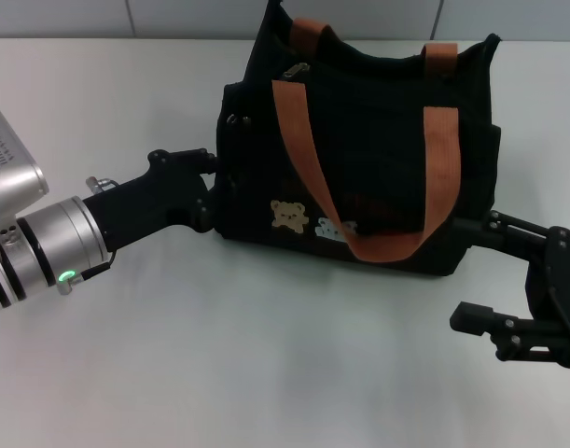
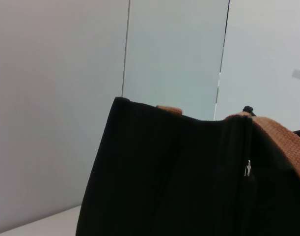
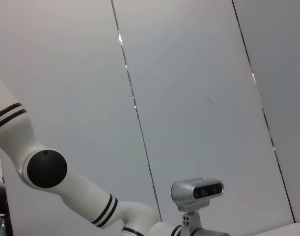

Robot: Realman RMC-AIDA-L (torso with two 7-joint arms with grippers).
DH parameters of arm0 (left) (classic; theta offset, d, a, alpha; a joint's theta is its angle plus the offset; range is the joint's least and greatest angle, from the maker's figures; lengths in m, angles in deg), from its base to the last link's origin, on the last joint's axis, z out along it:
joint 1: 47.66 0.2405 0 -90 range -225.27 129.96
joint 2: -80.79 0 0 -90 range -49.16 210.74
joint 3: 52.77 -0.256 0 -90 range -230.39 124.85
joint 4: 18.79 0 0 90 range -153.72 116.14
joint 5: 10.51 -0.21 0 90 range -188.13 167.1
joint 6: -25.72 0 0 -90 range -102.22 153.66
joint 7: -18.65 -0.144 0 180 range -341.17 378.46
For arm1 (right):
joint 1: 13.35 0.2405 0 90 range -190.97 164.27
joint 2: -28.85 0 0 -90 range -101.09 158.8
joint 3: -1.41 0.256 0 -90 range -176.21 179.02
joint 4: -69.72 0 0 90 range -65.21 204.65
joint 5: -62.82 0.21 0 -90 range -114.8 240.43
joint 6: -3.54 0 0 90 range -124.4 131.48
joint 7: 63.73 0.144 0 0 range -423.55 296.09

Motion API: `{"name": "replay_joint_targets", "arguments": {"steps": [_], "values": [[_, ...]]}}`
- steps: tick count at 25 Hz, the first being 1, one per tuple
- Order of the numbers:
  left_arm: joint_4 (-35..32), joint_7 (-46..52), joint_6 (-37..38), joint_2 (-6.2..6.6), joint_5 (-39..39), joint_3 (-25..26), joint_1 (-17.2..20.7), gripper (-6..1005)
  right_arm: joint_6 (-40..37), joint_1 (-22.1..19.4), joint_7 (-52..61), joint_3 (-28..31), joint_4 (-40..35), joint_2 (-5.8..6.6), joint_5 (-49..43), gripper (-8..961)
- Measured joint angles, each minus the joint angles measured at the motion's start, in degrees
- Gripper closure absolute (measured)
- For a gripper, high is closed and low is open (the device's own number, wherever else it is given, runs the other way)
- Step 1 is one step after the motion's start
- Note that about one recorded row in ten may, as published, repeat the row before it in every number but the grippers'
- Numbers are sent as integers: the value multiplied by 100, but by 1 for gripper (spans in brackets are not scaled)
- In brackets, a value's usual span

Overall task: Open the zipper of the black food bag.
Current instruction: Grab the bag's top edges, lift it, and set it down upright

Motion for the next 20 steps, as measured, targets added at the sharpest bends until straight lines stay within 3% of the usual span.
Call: {"name": "replay_joint_targets", "arguments": {"steps": [5,10,20], "values": [[68,1,-3,-1,2,22,-29,795,64,4,0,0,0,0,7,120],[71,65,-3,-1,12,28,-35,859,69,14,-1,0,0,0,12,120],[44,71,-3,-1,72,53,14,883,77,17,-2,0,0,0,78,119]]}}
